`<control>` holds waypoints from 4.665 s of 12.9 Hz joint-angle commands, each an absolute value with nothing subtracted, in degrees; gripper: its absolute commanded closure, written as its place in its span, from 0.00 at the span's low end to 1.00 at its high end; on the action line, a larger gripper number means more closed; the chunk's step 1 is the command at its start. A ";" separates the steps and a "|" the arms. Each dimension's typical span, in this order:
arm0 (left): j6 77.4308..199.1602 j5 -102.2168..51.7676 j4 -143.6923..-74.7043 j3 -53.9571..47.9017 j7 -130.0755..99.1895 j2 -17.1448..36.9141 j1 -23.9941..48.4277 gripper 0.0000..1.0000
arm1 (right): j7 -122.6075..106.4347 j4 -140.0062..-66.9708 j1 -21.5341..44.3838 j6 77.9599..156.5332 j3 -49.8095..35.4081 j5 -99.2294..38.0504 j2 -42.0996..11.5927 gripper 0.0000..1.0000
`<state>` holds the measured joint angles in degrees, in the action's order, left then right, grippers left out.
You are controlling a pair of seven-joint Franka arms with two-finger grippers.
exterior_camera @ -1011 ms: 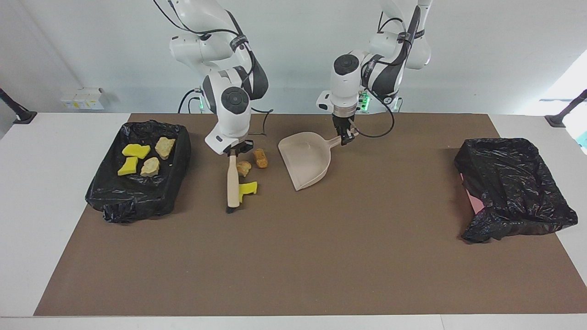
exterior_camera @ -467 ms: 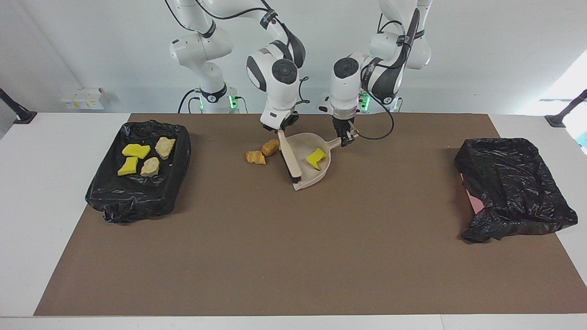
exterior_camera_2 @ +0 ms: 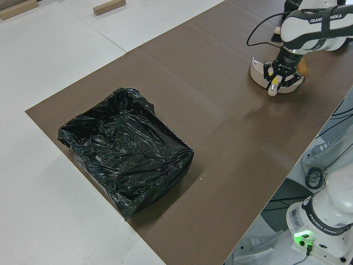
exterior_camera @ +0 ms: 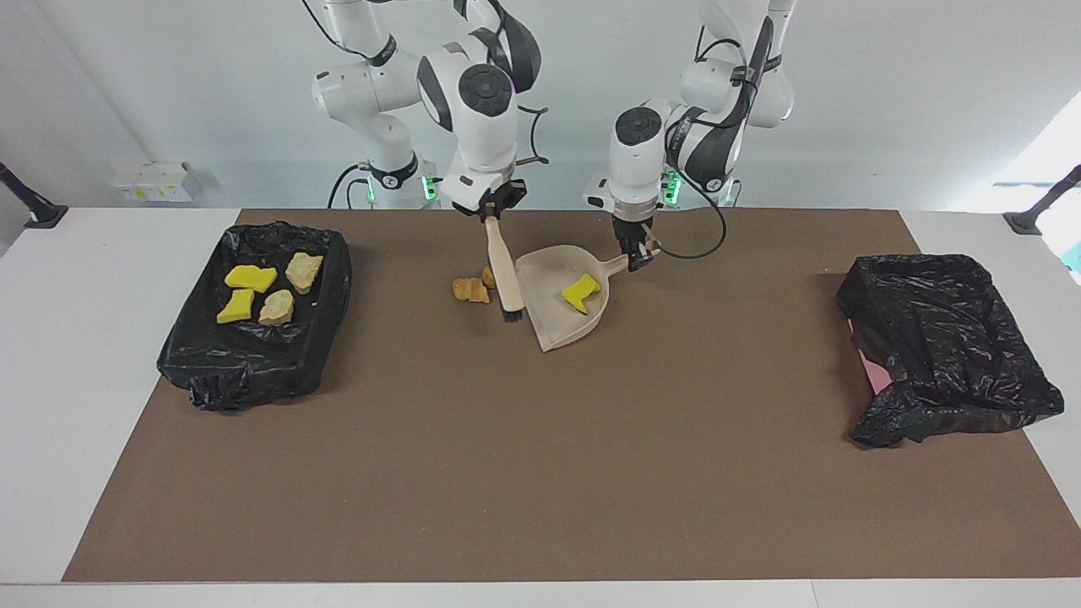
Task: Sweep and dump trash in bin
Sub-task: 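Sweep the bread chunks into the dustpan with the right gripper's brush, then carry the loaded dustpan to the black bag with the left gripper, then tip the dustpan over the black bag with the left gripper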
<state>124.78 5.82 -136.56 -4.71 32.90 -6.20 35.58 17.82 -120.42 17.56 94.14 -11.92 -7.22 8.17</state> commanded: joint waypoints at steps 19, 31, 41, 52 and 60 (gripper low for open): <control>132.08 3.34 -138.16 -4.48 28.56 -5.54 41.05 1.00 | 20.21 -138.80 26.28 111.45 -13.01 -19.60 13.37 1.00; 126.49 2.73 -122.27 -4.57 48.22 -1.50 26.56 1.00 | 22.05 -134.21 27.33 115.83 -13.18 -18.98 14.94 1.00; 107.15 -1.58 -106.97 -4.31 78.90 0.44 5.29 1.00 | 33.46 -134.73 35.14 120.32 -13.54 -18.37 11.61 1.00; 103.10 -0.79 -102.84 -3.96 106.50 1.05 -19.75 1.00 | 51.95 -141.50 50.63 135.09 -13.62 -16.26 6.51 1.00; 105.29 9.29 -97.04 -3.78 111.01 3.94 -33.57 1.00 | 52.12 -138.17 45.72 134.91 -13.27 -17.14 5.18 0.41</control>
<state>105.04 6.01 -100.74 -2.93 110.58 1.32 -32.15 51.67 -140.34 48.61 134.83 -13.19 -17.50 5.31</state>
